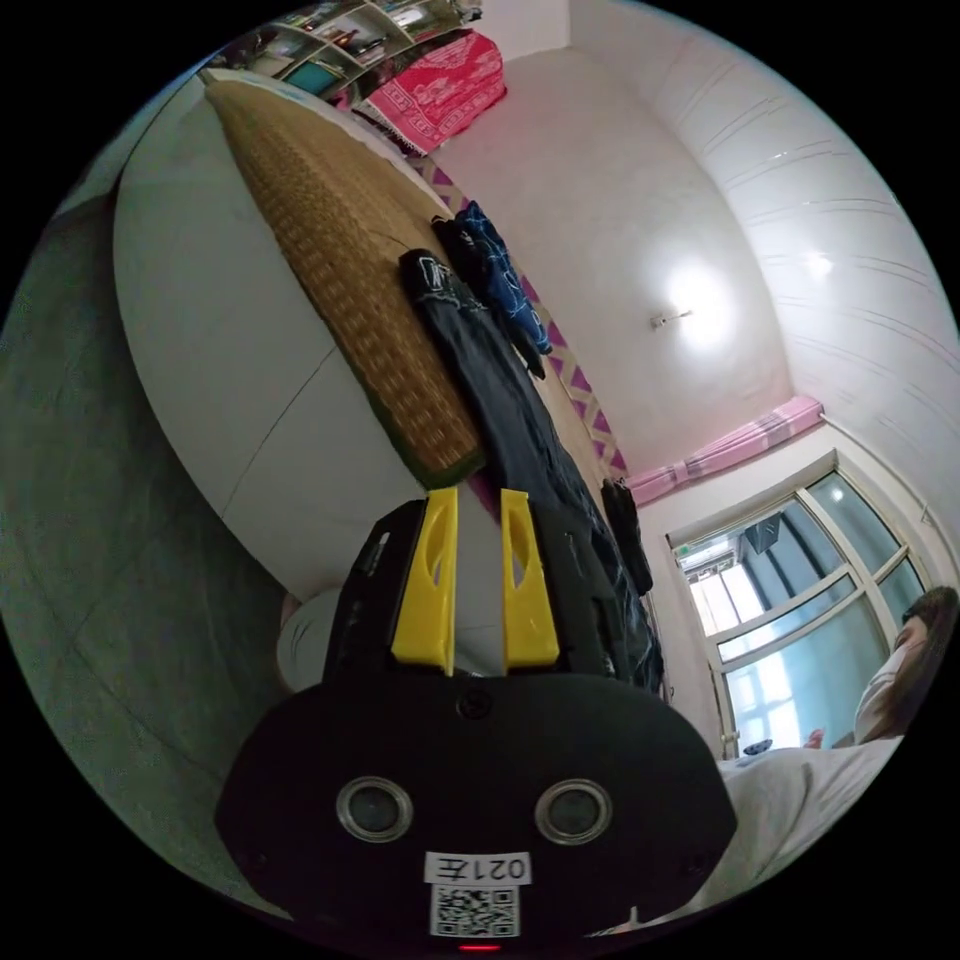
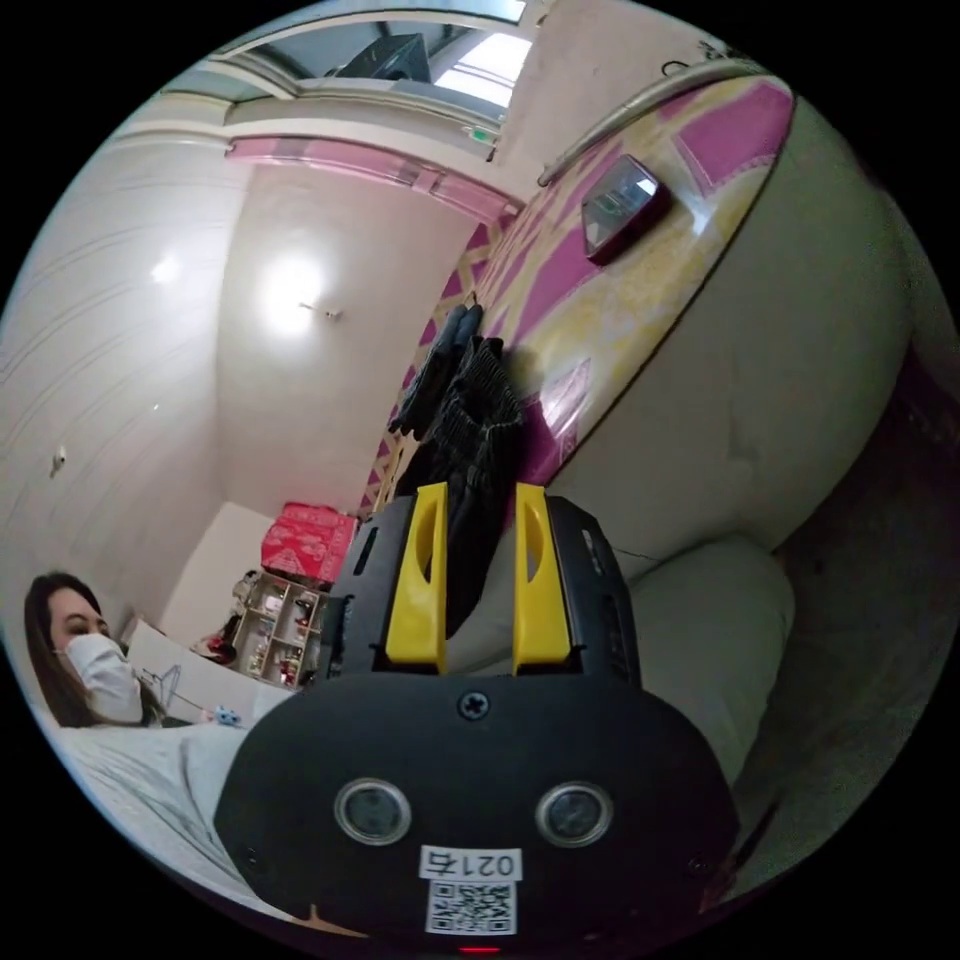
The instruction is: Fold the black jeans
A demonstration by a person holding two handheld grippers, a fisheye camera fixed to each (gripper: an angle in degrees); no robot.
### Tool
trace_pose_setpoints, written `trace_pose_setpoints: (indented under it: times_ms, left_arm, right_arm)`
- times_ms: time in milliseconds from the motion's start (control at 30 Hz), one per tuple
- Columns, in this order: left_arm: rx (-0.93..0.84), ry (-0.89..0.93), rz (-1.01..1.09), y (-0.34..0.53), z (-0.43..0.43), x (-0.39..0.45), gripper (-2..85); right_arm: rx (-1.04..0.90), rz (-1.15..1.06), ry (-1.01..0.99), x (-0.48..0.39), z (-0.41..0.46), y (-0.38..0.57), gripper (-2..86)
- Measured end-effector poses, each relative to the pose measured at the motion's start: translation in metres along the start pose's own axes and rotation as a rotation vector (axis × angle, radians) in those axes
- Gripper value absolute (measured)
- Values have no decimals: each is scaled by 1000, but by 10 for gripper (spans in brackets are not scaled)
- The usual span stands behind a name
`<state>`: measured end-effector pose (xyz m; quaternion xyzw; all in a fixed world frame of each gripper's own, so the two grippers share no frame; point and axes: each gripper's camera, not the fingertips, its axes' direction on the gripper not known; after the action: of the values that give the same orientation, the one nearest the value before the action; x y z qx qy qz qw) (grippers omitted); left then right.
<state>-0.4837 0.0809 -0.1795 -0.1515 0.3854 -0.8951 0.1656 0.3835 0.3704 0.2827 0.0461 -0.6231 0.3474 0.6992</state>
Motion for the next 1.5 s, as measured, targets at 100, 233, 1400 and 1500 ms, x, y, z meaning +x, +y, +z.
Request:
trace_pose_setpoints:
  times_ms: [100,233,1400,1500]
  left_arm:
    - [-17,18,-1,-4,1,0,66]
    - [-39,35,2,-5,2,0,66]
    - [-154,120,157,-125,68,65,-9]
    - [-153,117,233,-163,88,110,-9]
  right_arm:
    - [-10,31,-14,3,4,-4,102]
    - [-91,28,-10,-2,14,-6,103]
    - [-316,-48,-309,-75,106,-39,7]
    - [-310,-102,-346,-113,137,-82,6]
